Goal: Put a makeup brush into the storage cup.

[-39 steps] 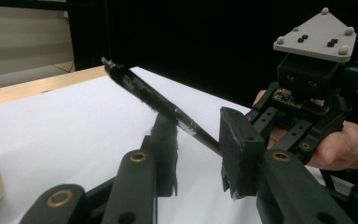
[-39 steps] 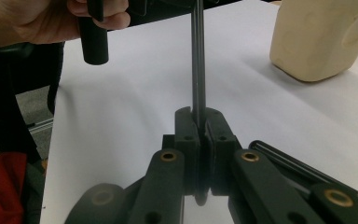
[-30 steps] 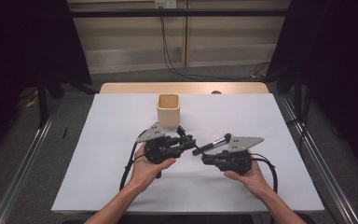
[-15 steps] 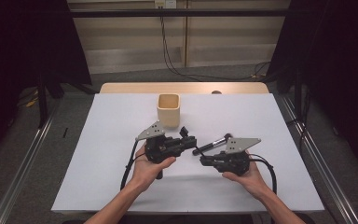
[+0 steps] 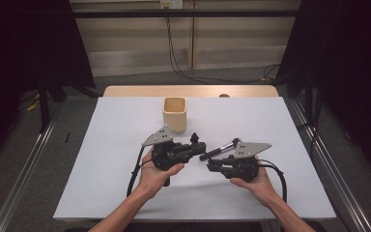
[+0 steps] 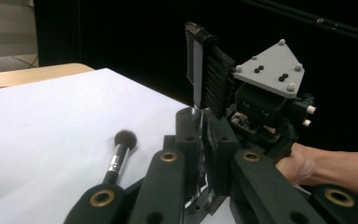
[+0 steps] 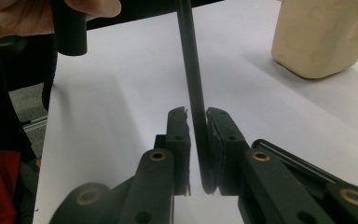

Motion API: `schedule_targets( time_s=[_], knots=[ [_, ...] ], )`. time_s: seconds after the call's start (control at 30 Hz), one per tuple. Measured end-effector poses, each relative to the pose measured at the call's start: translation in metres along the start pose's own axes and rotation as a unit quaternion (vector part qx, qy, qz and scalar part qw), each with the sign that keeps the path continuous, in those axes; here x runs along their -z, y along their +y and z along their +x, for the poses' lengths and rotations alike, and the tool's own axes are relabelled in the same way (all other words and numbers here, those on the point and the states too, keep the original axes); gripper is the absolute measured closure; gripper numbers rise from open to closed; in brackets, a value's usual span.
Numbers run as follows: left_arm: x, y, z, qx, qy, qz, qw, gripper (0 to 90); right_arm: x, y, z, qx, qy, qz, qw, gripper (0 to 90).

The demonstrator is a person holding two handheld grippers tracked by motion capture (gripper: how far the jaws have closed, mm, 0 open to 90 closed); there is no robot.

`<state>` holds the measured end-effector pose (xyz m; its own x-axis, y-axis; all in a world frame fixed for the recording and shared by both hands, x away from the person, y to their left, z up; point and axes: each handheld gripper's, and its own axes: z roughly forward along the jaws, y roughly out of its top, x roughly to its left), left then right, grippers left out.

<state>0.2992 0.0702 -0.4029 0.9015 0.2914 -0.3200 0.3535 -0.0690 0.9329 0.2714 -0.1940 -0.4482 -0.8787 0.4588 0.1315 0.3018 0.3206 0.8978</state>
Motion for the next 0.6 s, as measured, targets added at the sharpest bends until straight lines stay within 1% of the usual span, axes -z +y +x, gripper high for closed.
schedule_targets(
  time_s=[0.23,0.3,0.37,0.43,0.47,0.53,0.6],
  knots=[
    [0.0009,0.0003,0.0004,-0.004,0.009,0.005,0.9999,85.8,0.0014,0.0009,-0.0001,-0.004,0.000,-0.008,1.0000,73.2],
    [0.0009,0.0002,0.0003,-0.005,0.010,0.008,0.9999,85.8,0.0018,0.0010,0.0000,-0.004,-0.001,-0.010,0.9999,68.8],
    [0.0006,0.0002,-0.0001,-0.004,0.011,0.009,0.9999,85.8,0.0022,0.0011,0.0002,-0.005,-0.002,-0.012,0.9999,66.6],
    [0.0007,0.0005,-0.0001,-0.007,0.013,0.012,0.9998,85.8,0.0026,0.0014,0.0004,-0.008,-0.003,-0.014,0.9999,59.8],
    [0.0010,0.0007,0.0001,-0.007,0.014,0.013,0.9998,85.8,0.0030,0.0017,0.0004,-0.008,-0.006,-0.014,0.9999,58.8],
    [0.0013,0.0009,0.0004,-0.007,0.014,0.014,0.9998,85.8,0.0037,0.0018,0.0004,-0.010,-0.006,-0.018,0.9998,53.5],
    [0.0014,0.0010,0.0010,-0.004,0.016,0.013,0.9998,85.8,0.0044,0.0021,0.0001,-0.014,-0.009,-0.019,0.9997,46.6]
  ],
)
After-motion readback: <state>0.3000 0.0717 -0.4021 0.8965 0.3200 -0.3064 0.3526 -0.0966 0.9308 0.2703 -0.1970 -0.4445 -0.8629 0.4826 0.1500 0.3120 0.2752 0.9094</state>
